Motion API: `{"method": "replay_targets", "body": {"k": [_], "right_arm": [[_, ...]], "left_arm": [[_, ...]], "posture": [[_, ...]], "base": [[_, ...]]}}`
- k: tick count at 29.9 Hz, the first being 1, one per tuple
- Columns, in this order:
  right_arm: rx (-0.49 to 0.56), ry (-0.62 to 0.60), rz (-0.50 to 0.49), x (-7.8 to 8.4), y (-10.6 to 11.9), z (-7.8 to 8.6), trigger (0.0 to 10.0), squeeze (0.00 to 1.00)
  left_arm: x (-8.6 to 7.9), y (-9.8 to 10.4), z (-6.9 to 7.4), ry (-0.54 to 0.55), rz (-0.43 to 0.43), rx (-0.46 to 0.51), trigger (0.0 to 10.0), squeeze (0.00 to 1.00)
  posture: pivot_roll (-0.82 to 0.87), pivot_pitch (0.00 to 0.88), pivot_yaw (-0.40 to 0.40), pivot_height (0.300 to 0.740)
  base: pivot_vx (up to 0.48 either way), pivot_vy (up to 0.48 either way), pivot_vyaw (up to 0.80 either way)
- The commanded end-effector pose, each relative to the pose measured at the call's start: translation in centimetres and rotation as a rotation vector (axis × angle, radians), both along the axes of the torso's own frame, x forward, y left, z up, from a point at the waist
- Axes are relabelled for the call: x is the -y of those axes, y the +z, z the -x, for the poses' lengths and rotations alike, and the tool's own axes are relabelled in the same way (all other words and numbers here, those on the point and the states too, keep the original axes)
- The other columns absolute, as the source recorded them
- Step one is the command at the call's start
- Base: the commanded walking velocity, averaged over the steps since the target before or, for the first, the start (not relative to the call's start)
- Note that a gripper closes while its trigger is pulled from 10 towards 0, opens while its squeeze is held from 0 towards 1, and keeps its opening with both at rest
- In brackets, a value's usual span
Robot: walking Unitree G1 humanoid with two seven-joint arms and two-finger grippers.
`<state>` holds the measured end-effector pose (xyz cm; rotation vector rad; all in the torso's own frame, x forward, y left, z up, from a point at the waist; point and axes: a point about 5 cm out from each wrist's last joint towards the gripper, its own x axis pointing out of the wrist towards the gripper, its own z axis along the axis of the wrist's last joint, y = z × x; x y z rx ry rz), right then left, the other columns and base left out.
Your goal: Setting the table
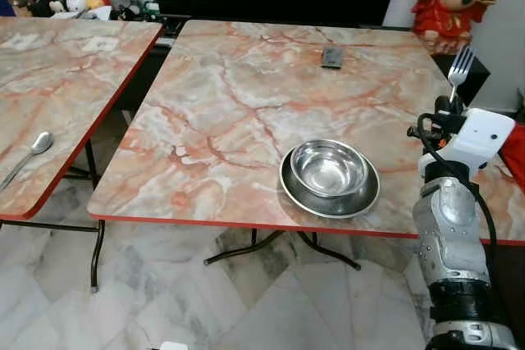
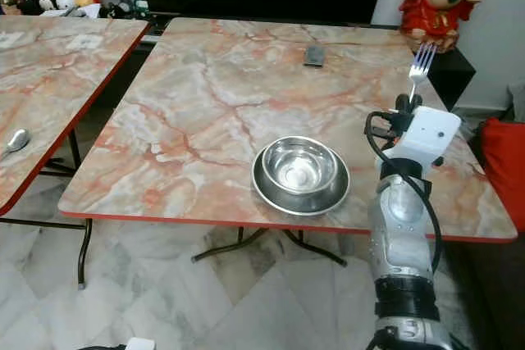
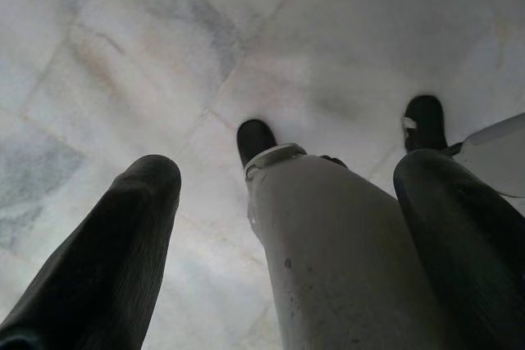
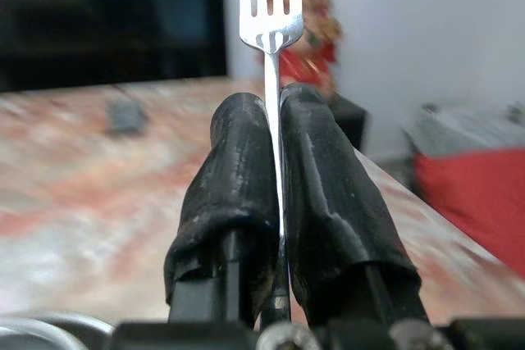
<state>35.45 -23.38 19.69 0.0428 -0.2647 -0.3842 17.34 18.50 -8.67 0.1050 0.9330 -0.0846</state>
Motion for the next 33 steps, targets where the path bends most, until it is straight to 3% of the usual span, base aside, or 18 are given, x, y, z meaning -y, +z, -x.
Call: {"method": "replay_targets", "body": {"k": [1, 4, 10, 18, 25, 33], "right_arm": [[-0.033, -0.03, -0.014, 0.7, -0.2, -0.2, 10.0, 0.0], [-0.171, -0.054, -0.038, 2.0, -1.6, -0.6, 10.0, 0.0], [-0.33, 0.037, -0.004, 2.0, -2.9, -1.8, 10.0, 0.0], [-0.398, 0.092, -0.029, 2.0, -3.8, -2.4, 10.0, 0.0], [-0.455, 0.156, -0.015, 1.0, -4.8, -2.7, 10.0, 0.0], [-0.492, 0.156, -0.035, 0.9, -6.1, -2.5, 10.0, 0.0]], "left_arm": [[-0.1, -0.5, 1.0, 0.008, 0.001, -0.046, 10.0, 0.0], [-0.2, -0.5, 1.0, 0.01, 0.002, -0.049, 10.0, 0.0], [-0.3, -0.5, 1.0, 0.006, 0.004, -0.049, 10.0, 0.0], [-0.2, -0.5, 1.0, 0.005, 0.007, -0.046, 10.0, 0.0], [-0.1, -0.5, 1.2, 0.005, 0.009, -0.048, 10.0, 0.0], [-0.6, -0.9, 2.2, 0.009, 0.002, -0.064, 10.0, 0.0]], "posture": [[0.01, 0.138, -0.018, 0.74], [0.01, 0.142, -0.015, 0.74], [0.01, 0.152, -0.008, 0.74], [0.01, 0.16, -0.006, 0.74], [0.02, 0.164, -0.007, 0.74], [0.03, 0.166, -0.002, 0.74]], "base": [[0.0, 0.0, 0.0], [0.0, 0.0, 0.0], [0.0, 0.0, 0.0], [0.0, 0.0, 0.0], [0.0, 0.0, 0.0], [0.0, 0.0, 0.0]]}}
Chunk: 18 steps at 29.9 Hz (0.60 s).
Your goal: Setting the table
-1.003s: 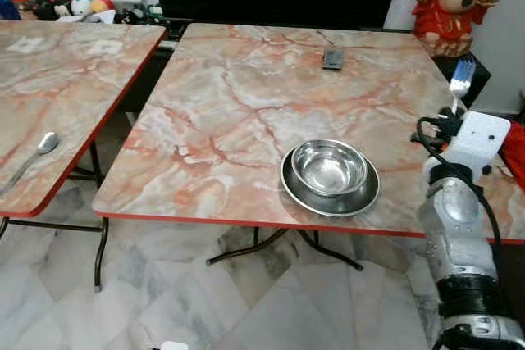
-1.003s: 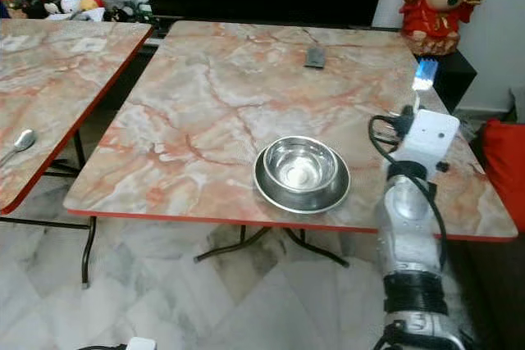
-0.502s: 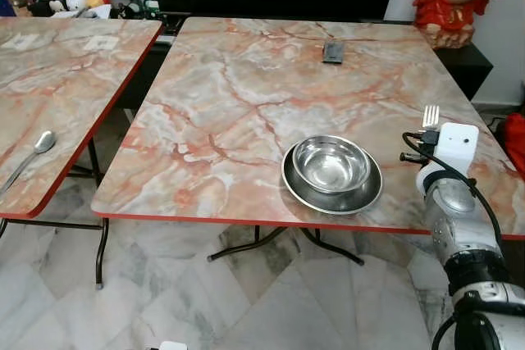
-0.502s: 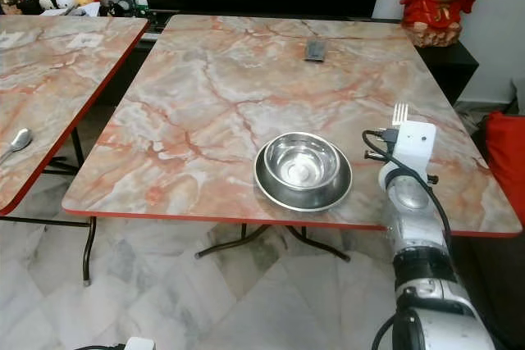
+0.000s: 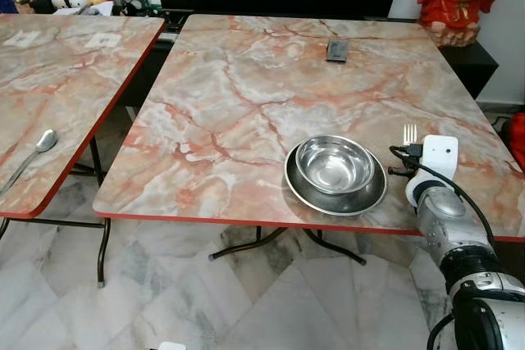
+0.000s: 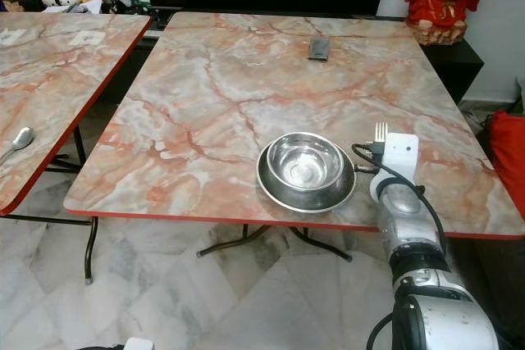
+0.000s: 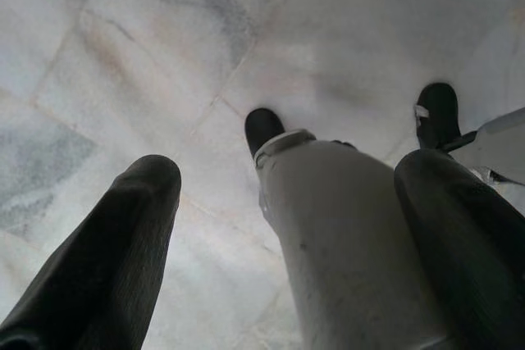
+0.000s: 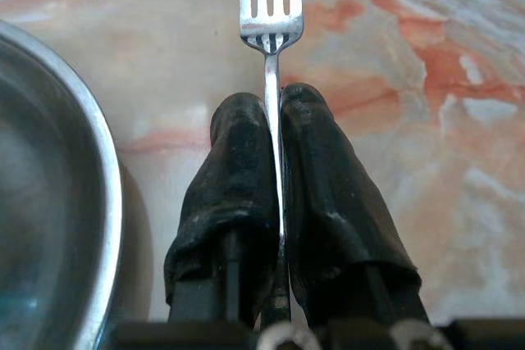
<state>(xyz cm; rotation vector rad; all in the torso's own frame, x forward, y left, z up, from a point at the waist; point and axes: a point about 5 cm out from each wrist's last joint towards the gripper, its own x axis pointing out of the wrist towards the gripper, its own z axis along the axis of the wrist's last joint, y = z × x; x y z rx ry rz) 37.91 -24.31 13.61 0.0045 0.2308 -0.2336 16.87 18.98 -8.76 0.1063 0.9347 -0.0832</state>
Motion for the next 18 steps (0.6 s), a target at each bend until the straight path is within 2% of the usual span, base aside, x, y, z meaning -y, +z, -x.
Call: {"method": "replay_targets", "body": {"k": [1, 11, 18], "right_arm": [[0.0, 0.0, 0.003, -0.08, -0.02, -0.05, 10.0, 0.0], [0.013, 0.004, -0.022, -0.47, -0.66, 0.04, 10.0, 0.0], [0.043, 0.013, -0.053, -0.95, -0.74, -0.03, 10.0, 0.0]], "left_arm": [[-0.15, -0.77, 1.77, 0.009, 0.003, -0.062, 10.0, 0.0], [-1.03, -0.79, 2.1, 0.014, -0.01, -0.078, 10.0, 0.0], [-0.13, -0.98, 2.11, 0.013, -0.012, -0.091, 10.0, 0.0]], "posture": [[0.03, 0.166, -0.002, 0.74], [0.03, 0.164, 0.003, 0.74], [0.05, 0.164, 0.007, 0.74]], "base": [[0.0, 0.0, 0.0], [0.0, 0.0, 0.0], [0.0, 0.0, 0.0]]}}
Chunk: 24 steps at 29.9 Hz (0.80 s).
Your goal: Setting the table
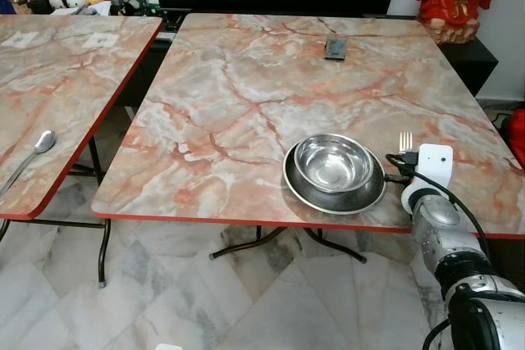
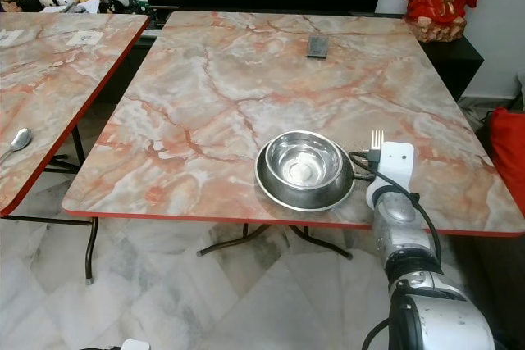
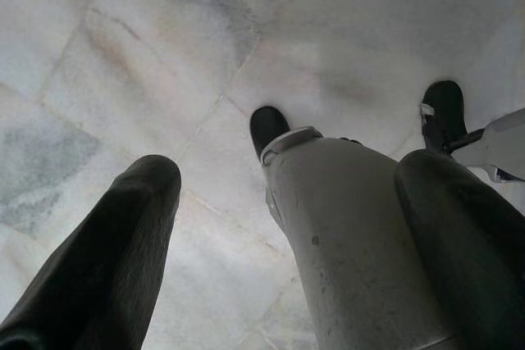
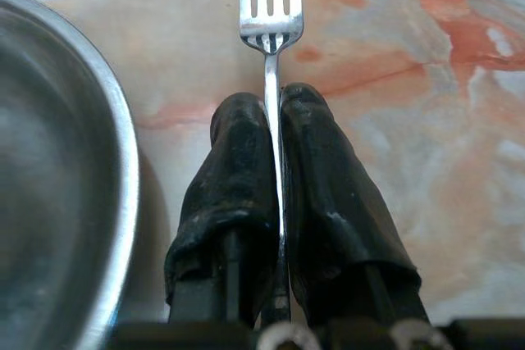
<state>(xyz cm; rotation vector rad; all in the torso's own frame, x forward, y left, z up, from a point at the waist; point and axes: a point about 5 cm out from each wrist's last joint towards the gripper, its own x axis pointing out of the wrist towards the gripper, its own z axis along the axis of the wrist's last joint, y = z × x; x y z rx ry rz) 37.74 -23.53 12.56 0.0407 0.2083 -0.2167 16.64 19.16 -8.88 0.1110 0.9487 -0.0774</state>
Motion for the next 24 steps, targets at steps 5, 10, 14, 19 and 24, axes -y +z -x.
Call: {"method": "replay_targets", "body": {"k": [5, 10, 14, 19, 24], "right_arm": [[0.019, 0.005, -0.022, -0.5, 0.3, -0.3, 10.0, 0.0], [0.009, -0.003, -0.018, -0.5, 0.2, -0.3, 10.0, 0.0], [0.037, -0.022, -0.011, -0.4, 0.7, -0.5, 10.0, 0.0], [0.166, -0.11, -0.014, 0.6, 2.1, -0.5, 10.0, 0.0], [0.29, -0.146, 0.018, 1.2, 3.1, 0.0, 10.0, 0.0]], "left_arm": [[0.9, -1.0, 1.9, 0.005, -0.004, -0.086, 10.0, 0.0], [0.9, -1.0, 1.8, 0.005, -0.005, -0.085, 10.0, 0.0], [-0.3, -0.7, 1.6, 0.013, -0.012, -0.071, 10.0, 0.0], [-2.8, -0.4, 2.0, 0.03, -0.023, -0.061, 10.0, 0.0], [-3.6, -0.2, 2.3, 0.03, -0.026, -0.061, 10.0, 0.0]], "posture": [[0.05, 0.166, 0.009, 0.74], [0.07, 0.168, 0.01, 0.74], [0.07, 0.17, 0.009, 0.74], [0.07, 0.17, 0.009, 0.74], [0.05, 0.166, 0.01, 0.74]], "base": [[0.0, 0.0, 0.0], [0.0, 0.0, 0.0], [0.0, 0.0, 0.0], [0.0, 0.0, 0.0], [0.0, 0.0, 0.0]]}}
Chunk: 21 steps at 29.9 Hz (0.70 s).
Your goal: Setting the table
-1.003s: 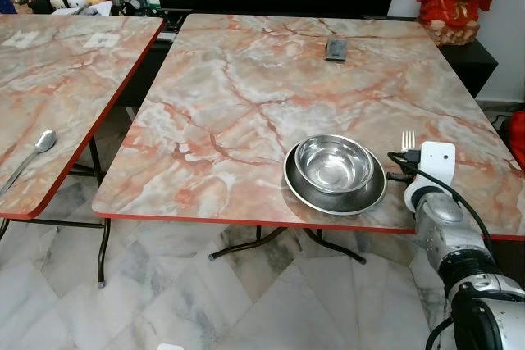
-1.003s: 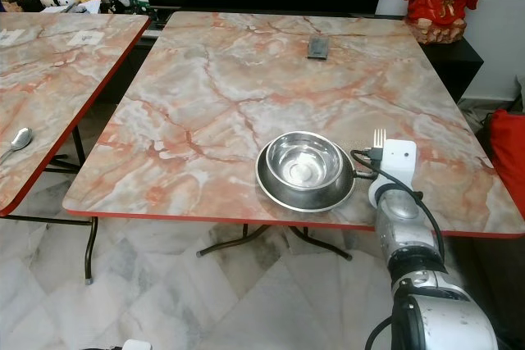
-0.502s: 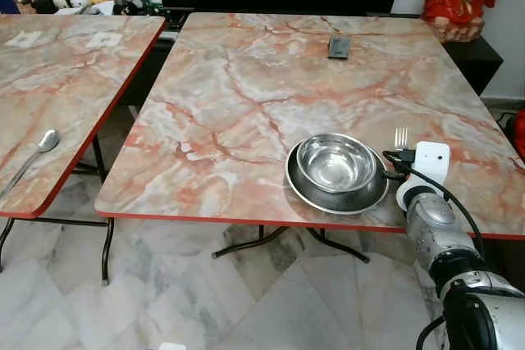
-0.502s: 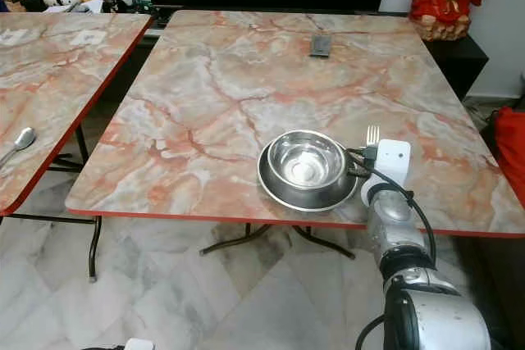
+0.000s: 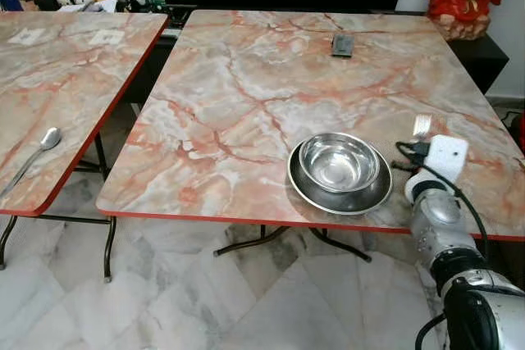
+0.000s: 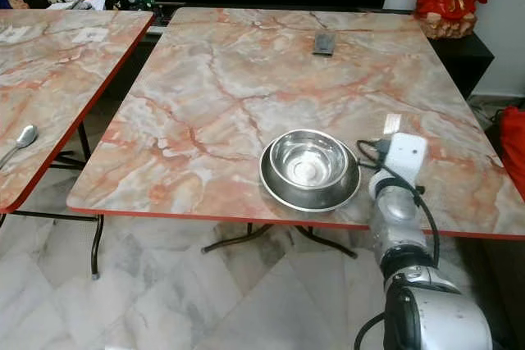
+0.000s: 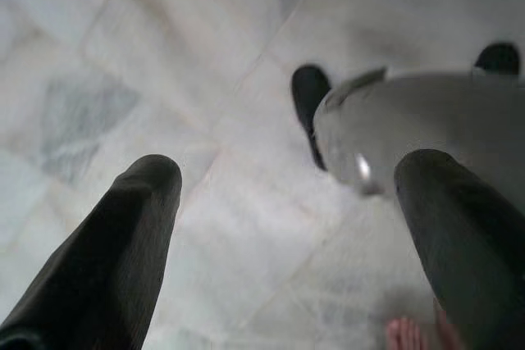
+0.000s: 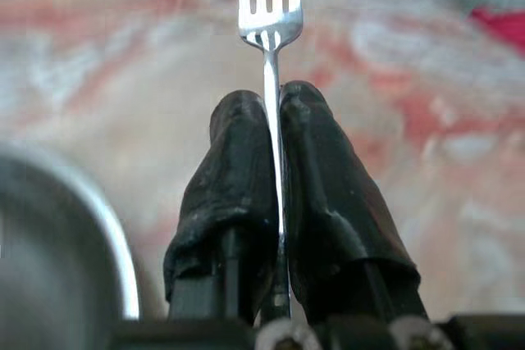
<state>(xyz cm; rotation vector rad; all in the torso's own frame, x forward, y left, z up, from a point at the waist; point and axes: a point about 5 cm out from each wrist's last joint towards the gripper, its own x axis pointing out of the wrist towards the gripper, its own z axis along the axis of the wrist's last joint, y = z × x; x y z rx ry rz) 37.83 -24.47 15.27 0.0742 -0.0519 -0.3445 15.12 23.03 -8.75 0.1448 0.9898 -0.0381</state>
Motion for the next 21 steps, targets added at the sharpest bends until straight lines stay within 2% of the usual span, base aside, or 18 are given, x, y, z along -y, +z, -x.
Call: {"method": "replay_targets", "body": {"k": [1, 5, 6, 12, 17, 21], "right_arm": [[0.05, -0.007, 0.018, 0.2, 0.4, 0.2, 10.0, 0.0], [0.141, -0.007, 0.039, 0.0, 0.5, 1.2, 10.0, 0.0], [0.193, -0.011, 0.066, 0.0, 0.8, 1.7, 10.0, 0.0], [0.306, 0.001, 0.14, 0.1, 2.4, 3.0, 10.0, 0.0], [0.322, 0.035, 0.181, 0.1, 2.8, 3.3, 10.0, 0.0], [0.311, 0.028, 0.171, 0.0, 2.7, 3.7, 10.0, 0.0]], "left_arm": [[0.4, -0.4, 0.8, 0.006, 0.022, -0.024, 10.0, 0.0], [1.3, -0.5, 0.5, -0.001, 0.028, -0.016, 10.0, 0.0], [1.7, -0.5, 0.4, -0.003, 0.032, -0.011, 10.0, 0.0], [2.1, -0.5, 0.2, -0.009, 0.032, -0.008, 10.0, 0.0], [2.2, -0.5, 0.1, 0.006, 0.024, -0.002, 10.0, 0.0], [2.4, -0.5, -0.2, 0.017, 0.032, 0.009, 10.0, 0.0]], "posture": [[0.05, 0.164, 0.009, 0.74], [0.05, 0.153, 0.003, 0.74], [0.05, 0.149, 0.003, 0.74], [0.02, 0.134, 0.004, 0.74], [0.01, 0.113, -0.014, 0.74], [0.01, 0.101, -0.025, 0.74]], "base": [[0.0, 0.0, 0.0], [0.0, 0.0, 0.0], [0.0, 0.0, 0.0], [0.0, 0.0, 0.0], [0.0, 0.0, 0.0], [0.064, 0.0, 0.0]]}}
